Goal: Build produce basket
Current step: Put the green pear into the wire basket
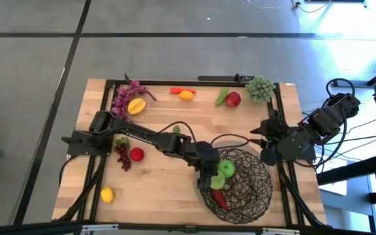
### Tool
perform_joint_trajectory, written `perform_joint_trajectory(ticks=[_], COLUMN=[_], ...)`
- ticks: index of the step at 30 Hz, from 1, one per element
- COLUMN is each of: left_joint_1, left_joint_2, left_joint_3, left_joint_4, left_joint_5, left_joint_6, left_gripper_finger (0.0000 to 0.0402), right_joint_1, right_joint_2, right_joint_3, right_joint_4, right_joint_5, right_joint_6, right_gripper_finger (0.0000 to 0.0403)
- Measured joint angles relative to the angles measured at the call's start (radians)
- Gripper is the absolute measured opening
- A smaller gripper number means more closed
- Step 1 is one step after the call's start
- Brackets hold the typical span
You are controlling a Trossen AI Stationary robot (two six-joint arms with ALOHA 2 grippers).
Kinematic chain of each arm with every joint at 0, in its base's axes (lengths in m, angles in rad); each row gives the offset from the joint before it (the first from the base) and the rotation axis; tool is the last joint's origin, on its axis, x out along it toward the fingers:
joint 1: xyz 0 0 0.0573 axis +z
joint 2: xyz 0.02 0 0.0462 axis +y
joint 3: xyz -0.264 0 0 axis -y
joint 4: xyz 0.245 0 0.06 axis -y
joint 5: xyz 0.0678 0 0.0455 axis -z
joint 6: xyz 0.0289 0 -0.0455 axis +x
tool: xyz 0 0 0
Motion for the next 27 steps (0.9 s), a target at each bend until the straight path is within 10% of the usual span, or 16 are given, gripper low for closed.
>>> perform_joint_trajectory(ticks=[27], left_joint_1=[0.005], left_joint_2=[0.098], left_joint_3=[0.002], left_joint_4=[0.222], left_joint_5=[0.043], left_joint_6=[0.000], left_gripper_finger=[0.0000], right_joint_1=[0.000], right_joint_2=[0.000], right_joint_3=[0.000], right_joint_4=[-0.005], right_joint_5=[0.028], right_joint_6=[0.002], right_gripper_finger=[0.0136])
